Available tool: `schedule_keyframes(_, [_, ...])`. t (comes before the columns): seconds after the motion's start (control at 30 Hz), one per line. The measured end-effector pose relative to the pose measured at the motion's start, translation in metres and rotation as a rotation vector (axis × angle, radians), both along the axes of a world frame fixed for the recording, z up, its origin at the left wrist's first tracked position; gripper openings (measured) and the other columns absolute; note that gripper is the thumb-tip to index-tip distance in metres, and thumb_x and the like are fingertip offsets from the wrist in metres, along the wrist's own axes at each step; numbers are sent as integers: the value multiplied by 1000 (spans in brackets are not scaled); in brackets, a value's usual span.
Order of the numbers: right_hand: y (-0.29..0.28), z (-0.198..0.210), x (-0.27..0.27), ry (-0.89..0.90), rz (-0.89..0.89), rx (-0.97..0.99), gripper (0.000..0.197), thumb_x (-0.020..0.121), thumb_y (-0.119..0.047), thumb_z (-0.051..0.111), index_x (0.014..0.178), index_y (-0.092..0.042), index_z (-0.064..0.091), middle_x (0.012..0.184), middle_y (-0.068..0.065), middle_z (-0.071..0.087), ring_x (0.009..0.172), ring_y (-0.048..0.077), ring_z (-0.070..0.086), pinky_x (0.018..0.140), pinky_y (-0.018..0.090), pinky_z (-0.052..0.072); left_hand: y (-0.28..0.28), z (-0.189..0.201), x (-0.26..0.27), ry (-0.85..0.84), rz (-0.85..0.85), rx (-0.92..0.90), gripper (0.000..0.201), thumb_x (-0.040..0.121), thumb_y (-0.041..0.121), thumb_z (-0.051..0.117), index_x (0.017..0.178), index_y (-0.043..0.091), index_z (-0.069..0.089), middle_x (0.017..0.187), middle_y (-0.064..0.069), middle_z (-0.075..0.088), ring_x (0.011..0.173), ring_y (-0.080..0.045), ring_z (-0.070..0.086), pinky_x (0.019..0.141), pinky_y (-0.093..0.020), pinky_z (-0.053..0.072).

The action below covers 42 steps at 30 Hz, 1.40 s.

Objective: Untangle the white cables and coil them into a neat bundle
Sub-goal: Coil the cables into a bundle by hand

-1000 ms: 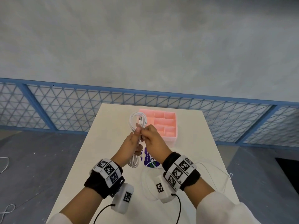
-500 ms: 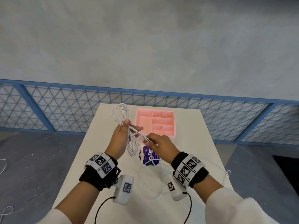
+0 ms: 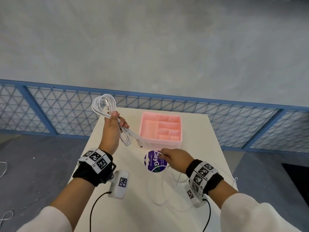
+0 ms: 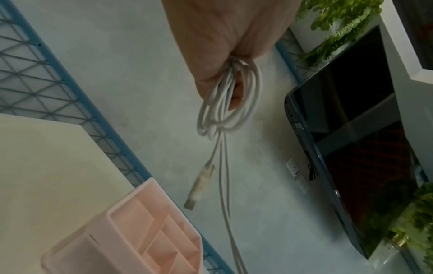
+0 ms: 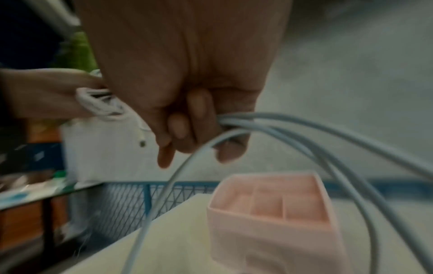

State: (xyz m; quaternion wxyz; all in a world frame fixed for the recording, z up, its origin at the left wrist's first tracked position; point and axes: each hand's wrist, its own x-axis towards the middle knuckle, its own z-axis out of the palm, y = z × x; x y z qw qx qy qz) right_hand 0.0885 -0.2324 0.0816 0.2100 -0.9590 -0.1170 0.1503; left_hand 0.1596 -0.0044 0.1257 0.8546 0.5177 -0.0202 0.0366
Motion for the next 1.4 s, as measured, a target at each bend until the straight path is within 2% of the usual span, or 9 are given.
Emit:
schedule_keyframes(0.1, [16, 17, -4, -97, 245, -287, 21, 93, -11, 39, 78, -23, 48, 63, -4, 48, 58, 20, 39, 90, 39, 28, -9, 0, -5, -15, 24, 98, 24, 99, 32, 29, 83, 21, 42, 57, 5, 44, 53, -8, 50, 64, -24, 45])
schedule_keyframes(0.23, [37, 57, -1, -217, 400, -158, 23, 93, -10, 43, 99, -18, 63, 76, 6, 60, 62, 24, 44, 75, 31, 19, -29, -3, -21, -78, -77, 308, 25, 100, 26, 27, 82, 17, 42, 63, -3, 37, 54, -6, 48, 60, -17, 43])
schedule_keyframes(0.43, [50, 88, 9, -376, 201, 2, 29, 85, -36, 58, 88, -8, 69, 77, 10, 59, 77, 29, 57, 66, 36, 43, -51, -13, -35, -43, -196, 420, 31, 99, 32, 32, 82, 10, 47, 66, -1, 47, 56, -6, 47, 58, -20, 39])
schedule_keyframes(0.57, [47, 90, 14, -440, -63, -104, 30, 65, -42, 68, 63, -13, 58, 67, 2, 58, 66, 24, 56, 57, 30, 41, -59, -9, -42, -27, -192, 633, 38, 98, 38, 31, 82, 10, 50, 57, -2, 51, 48, -12, 49, 52, -24, 42])
schedule_keyframes(0.73, [35, 85, 24, -182, -13, 153, 18, 65, -34, 75, 73, -19, 69, 68, -1, 68, 64, 11, 59, 62, 27, 47, -57, 0, -46, 77, -429, 620, 40, 92, 50, 38, 79, 15, 52, 47, 0, 40, 36, -10, 33, 40, -21, 30])
schedule_keyframes(0.83, [18, 81, 33, -43, 38, 286, 23, 75, -27, 74, 63, -13, 60, 56, -6, 49, 48, 1, 43, 53, 13, 34, -40, 9, -41, 166, -518, 614, 40, 80, 55, 49, 71, 16, 43, 47, 5, 33, 38, -8, 25, 37, -19, 24])
schedule_keyframes(1.03, [-22, 71, 40, 121, -4, 229, 19, 84, -27, 64, 67, -22, 61, 59, -8, 51, 51, 1, 44, 56, 13, 36, -7, 12, -37, 225, -705, 787, 26, 80, 25, 70, 78, 12, 47, 49, 3, 30, 43, -12, 22, 43, -24, 20])
schedule_keyframes(1.3, [-46, 43, 43, 100, -337, 434, 22, 90, -25, 55, 72, -13, 57, 58, 2, 47, 45, 15, 47, 50, 24, 44, 16, -9, -27, 374, -404, 584, 24, 87, 30, 59, 84, 7, 64, 50, 4, 28, 41, -9, 23, 39, -20, 21])
schedule_keyframes(1.4, [-23, 39, 47, -121, -562, 484, 21, 90, -22, 56, 78, -8, 66, 67, 6, 59, 57, 20, 53, 56, 26, 43, 2, -20, -26, 430, -308, 565, 31, 86, 37, 60, 82, 5, 62, 49, 3, 30, 39, -9, 24, 38, -18, 22])
